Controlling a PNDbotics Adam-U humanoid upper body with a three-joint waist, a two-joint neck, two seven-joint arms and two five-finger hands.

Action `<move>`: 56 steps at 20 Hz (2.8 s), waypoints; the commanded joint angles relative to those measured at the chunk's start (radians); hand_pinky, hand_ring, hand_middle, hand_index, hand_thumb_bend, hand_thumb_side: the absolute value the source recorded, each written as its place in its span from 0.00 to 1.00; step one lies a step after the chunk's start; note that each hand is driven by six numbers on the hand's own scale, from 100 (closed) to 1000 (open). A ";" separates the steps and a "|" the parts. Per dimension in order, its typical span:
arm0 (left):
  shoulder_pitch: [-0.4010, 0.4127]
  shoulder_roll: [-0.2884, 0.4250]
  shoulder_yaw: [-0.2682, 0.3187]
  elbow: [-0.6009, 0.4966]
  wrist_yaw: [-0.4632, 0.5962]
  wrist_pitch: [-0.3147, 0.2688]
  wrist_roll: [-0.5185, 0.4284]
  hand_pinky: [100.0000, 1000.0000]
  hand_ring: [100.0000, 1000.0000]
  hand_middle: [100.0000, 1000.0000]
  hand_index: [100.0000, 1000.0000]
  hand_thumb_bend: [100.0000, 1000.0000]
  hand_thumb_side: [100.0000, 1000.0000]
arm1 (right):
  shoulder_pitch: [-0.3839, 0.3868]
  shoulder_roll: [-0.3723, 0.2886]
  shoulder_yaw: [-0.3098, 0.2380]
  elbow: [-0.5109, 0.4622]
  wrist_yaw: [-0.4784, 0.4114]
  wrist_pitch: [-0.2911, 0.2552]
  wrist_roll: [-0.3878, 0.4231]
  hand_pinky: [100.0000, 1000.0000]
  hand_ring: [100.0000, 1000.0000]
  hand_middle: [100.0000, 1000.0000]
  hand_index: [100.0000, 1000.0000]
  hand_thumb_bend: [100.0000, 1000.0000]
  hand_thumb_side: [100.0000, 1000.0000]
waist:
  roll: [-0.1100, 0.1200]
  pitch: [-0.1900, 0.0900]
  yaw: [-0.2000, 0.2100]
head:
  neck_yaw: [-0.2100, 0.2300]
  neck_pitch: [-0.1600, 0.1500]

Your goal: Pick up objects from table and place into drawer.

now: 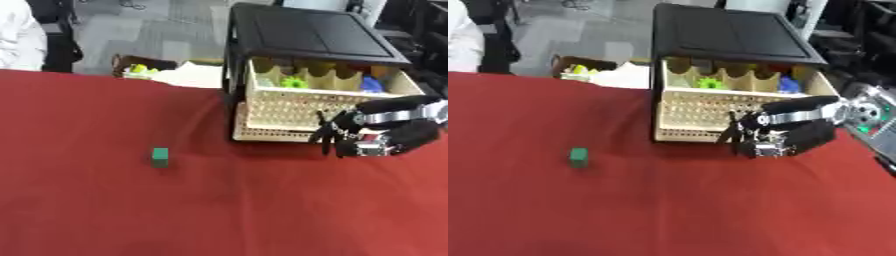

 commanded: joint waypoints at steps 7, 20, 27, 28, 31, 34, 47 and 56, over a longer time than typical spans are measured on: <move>-0.016 0.002 0.004 -0.018 -0.006 -0.006 -0.006 0.49 0.56 0.53 0.74 0.00 1.00 | 0.043 -0.039 -0.046 -0.017 0.009 -0.069 0.056 0.31 0.57 0.65 0.93 0.00 1.00 | 0.006 -0.002 0.009 | -0.009 -0.025; -0.021 -0.001 0.004 -0.018 -0.008 -0.009 -0.014 0.50 0.56 0.53 0.74 0.00 1.00 | 0.017 -0.045 -0.062 -0.015 -0.045 -0.067 0.056 0.31 0.56 0.64 0.93 0.00 1.00 | 0.004 0.008 0.019 | -0.010 -0.032; -0.024 0.000 0.004 -0.018 -0.010 -0.011 -0.020 0.50 0.56 0.53 0.73 0.00 1.00 | 0.008 -0.045 -0.074 0.002 -0.046 -0.066 0.052 0.31 0.57 0.65 0.93 0.00 1.00 | -0.002 0.016 0.028 | -0.008 -0.046; -0.025 0.000 0.004 -0.018 -0.011 -0.011 -0.021 0.50 0.56 0.53 0.73 0.00 1.00 | 0.009 -0.044 -0.077 0.009 -0.043 -0.067 0.050 0.31 0.57 0.65 0.93 0.00 1.00 | -0.002 0.018 0.031 | -0.008 -0.049; -0.025 -0.001 0.006 -0.018 -0.013 -0.012 -0.021 0.50 0.56 0.53 0.73 0.00 1.00 | 0.011 -0.041 -0.083 0.031 -0.033 -0.068 0.048 0.31 0.56 0.65 0.92 0.00 1.00 | -0.003 0.023 0.036 | -0.011 -0.056; -0.026 -0.001 0.007 -0.018 -0.015 -0.014 -0.021 0.50 0.56 0.53 0.73 0.00 1.00 | 0.013 -0.037 -0.083 0.039 -0.024 -0.072 0.054 0.31 0.57 0.65 0.92 0.00 1.00 | -0.002 0.028 0.039 | -0.013 -0.058; -0.028 -0.001 0.008 -0.018 -0.020 -0.019 -0.024 0.50 0.56 0.53 0.73 0.00 1.00 | 0.000 -0.035 -0.092 0.055 -0.031 -0.080 0.056 0.31 0.56 0.63 0.91 0.00 1.00 | -0.007 0.040 0.063 | -0.024 -0.076; -0.030 -0.001 0.009 -0.018 -0.025 -0.020 -0.028 0.50 0.56 0.53 0.73 0.00 1.00 | -0.006 -0.038 -0.107 0.073 -0.033 -0.090 0.052 0.31 0.56 0.63 0.91 0.00 1.00 | -0.014 0.049 0.079 | -0.024 -0.090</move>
